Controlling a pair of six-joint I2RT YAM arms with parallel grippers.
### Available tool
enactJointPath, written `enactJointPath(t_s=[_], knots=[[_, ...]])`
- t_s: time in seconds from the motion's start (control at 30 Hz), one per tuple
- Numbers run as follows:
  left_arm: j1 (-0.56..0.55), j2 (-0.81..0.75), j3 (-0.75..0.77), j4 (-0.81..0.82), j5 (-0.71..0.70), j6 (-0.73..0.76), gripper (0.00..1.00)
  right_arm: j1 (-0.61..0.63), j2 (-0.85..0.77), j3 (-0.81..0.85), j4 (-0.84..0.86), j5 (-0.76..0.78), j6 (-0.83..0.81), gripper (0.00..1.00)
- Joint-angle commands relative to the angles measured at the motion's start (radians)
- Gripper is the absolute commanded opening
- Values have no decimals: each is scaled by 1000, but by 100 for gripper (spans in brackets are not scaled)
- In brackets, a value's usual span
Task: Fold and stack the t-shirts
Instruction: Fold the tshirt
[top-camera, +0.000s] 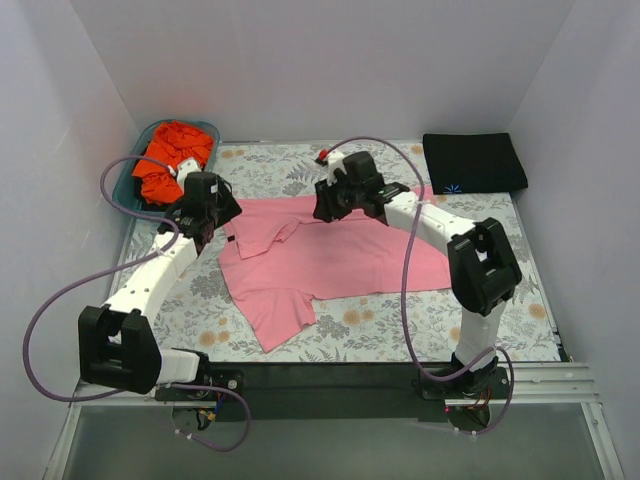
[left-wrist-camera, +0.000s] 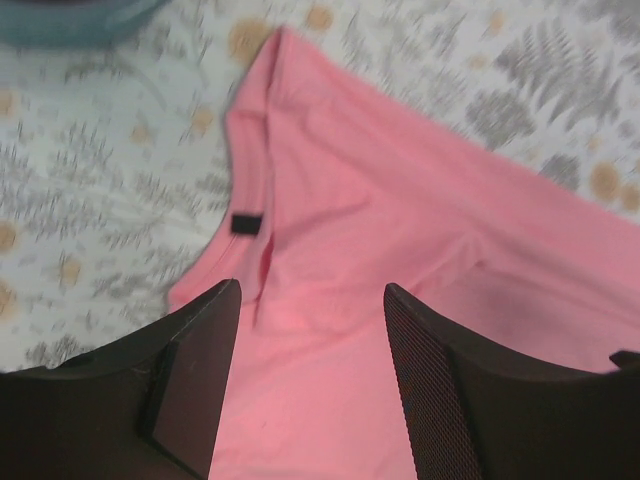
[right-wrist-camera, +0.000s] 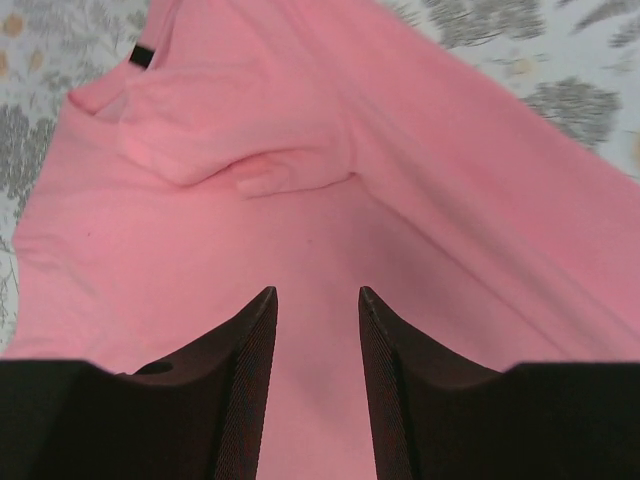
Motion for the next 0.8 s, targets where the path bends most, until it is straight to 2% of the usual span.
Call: enactJointPath(t_s=[0.0, 0.17, 0.43, 0.77], knots=[[1, -83, -122, -72, 36, -20, 58, 99, 65, 38, 37, 42, -64, 45], [0, -153, -246, -48, 55, -42, 58, 188, 189, 121, 36, 98, -138, 45], [0, -87, -262, -3, 88, -40, 58, 245, 312, 248, 33, 144, -173, 45], [0, -48, -254, -3, 86, -28, 58, 256, 390, 322, 27, 164, -175, 43]])
